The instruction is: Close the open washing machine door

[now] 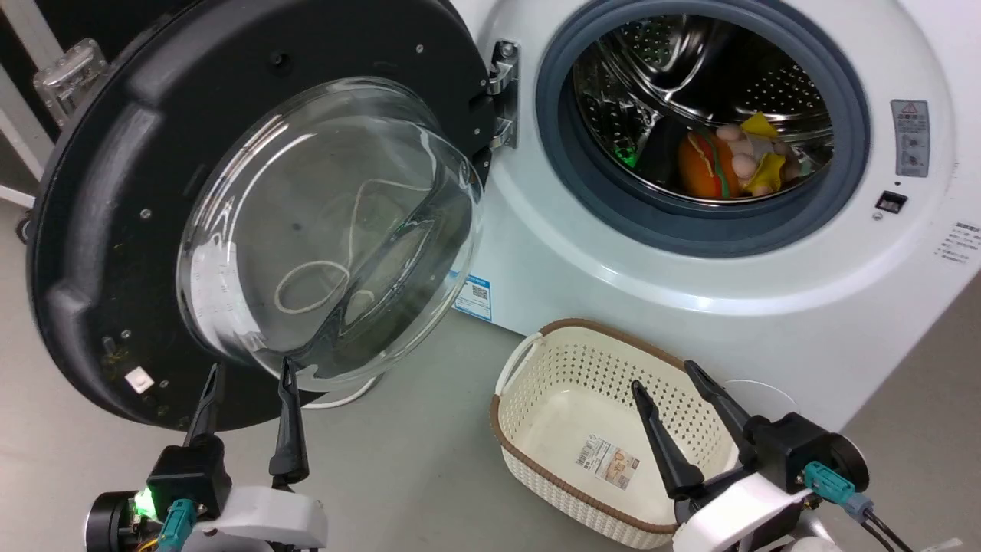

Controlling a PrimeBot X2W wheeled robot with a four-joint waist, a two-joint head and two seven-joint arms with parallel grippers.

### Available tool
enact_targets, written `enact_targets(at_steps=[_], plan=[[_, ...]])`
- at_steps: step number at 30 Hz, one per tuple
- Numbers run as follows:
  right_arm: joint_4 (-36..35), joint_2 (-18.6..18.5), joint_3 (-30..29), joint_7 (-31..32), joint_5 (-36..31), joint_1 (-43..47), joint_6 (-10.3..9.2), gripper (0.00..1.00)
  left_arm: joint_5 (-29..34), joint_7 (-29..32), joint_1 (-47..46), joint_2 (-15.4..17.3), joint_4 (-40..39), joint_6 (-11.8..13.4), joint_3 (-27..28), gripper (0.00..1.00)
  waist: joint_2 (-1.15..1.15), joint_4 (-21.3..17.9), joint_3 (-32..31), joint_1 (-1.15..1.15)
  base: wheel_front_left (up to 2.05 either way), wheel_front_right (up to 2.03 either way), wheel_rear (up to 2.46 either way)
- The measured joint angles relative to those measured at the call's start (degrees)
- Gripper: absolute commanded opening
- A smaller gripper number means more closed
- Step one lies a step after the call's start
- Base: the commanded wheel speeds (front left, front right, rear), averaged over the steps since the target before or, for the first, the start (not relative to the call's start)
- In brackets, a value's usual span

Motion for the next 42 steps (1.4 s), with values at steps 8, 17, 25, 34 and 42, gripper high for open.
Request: enact_targets(at_steps=[8,17,25,34,42], plan=[[0.8,0.0,0.8,-0.8,0.4,0.0,0.0,1.0,0.0,-0.9,0.0,0.0,-0.4,-1.0,0.2,0.0,0.0,2.0,0.1,0.0,0.0,0.0,0.0],[0.8,0.0,-0.2,-1.9,0.3,0.2,0.0,1.0,-1.0,-2.0,-1.6,2.1,-5.6,-4.5,5.3,0.0,0.0,4.2,0.8,0.0,0.0,0.0,0.0],[0.9,0.1,0.0,-2.9,-1.1,-0.1,0.0,1.0,-2.6,-2.9,-10.0,8.7,-7.2,-6.4,12.7,0.0,0.0,4.6,4.1,0.0,0.0,0.0,0.0],[1.4,0.1,0.6,-3.9,-1.2,-3.5,0.0,1.0,-14.9,-3.9,-22.3,15.1,8.7,-7.4,24.2,0.0,0.0,3.7,7.8,0.0,0.0,0.0,0.0],[2.3,0.1,0.8,-4.9,-1.0,-4.2,0.0,1.0,-35.9,13.3,-31.5,19.1,29.1,-8.3,28.3,0.0,0.0,4.1,9.3,0.0,0.0,0.0,0.0]])
